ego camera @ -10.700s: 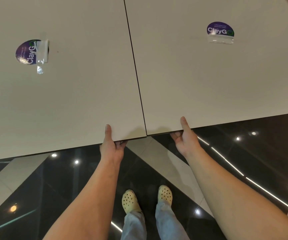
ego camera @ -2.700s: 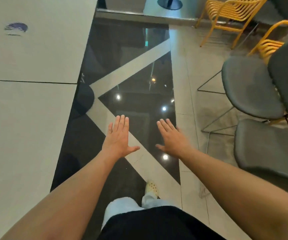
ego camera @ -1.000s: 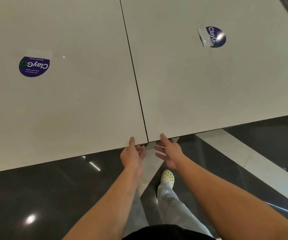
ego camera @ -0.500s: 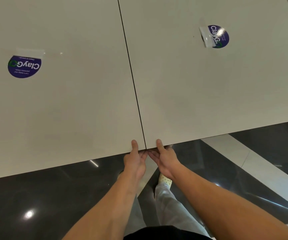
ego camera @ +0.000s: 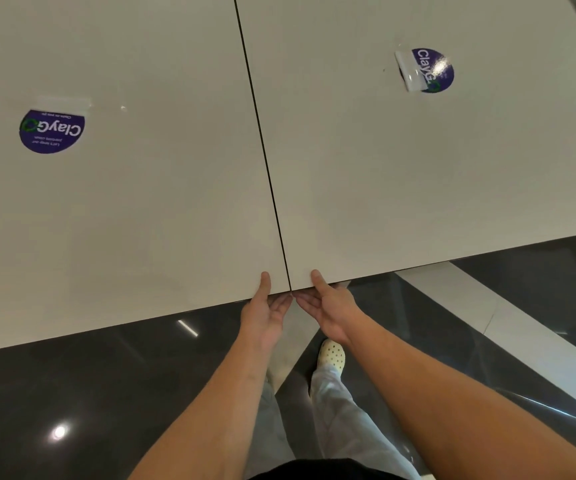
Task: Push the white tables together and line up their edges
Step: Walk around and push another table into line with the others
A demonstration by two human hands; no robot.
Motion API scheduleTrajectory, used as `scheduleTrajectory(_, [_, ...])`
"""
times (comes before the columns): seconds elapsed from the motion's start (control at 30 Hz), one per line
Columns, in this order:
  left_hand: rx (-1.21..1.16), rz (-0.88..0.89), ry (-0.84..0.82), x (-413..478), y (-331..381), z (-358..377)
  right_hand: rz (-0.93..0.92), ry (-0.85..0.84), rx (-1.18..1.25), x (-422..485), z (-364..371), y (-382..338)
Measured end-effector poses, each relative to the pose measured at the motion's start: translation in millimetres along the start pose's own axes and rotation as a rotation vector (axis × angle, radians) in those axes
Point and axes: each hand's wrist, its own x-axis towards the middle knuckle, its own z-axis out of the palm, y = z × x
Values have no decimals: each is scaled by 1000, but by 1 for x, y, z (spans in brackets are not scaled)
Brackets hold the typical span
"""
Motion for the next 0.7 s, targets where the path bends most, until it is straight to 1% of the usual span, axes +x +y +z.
scheduleTrajectory(0.17, [-29,-5,67,1,-2,8,-37,3,-19,3,1,1])
scheduleTrajectory(0.27, [-26,-22,80,4,-2,13,-42,10,-31,5,2,0])
scheduleTrajectory(0.6, [-1,28,42,-4,-3,6,-45,36,-88,5,4,1])
scheduleTrajectory(0.7, [0,38,23,-5,-4,6,-49,20,-87,5,2,2])
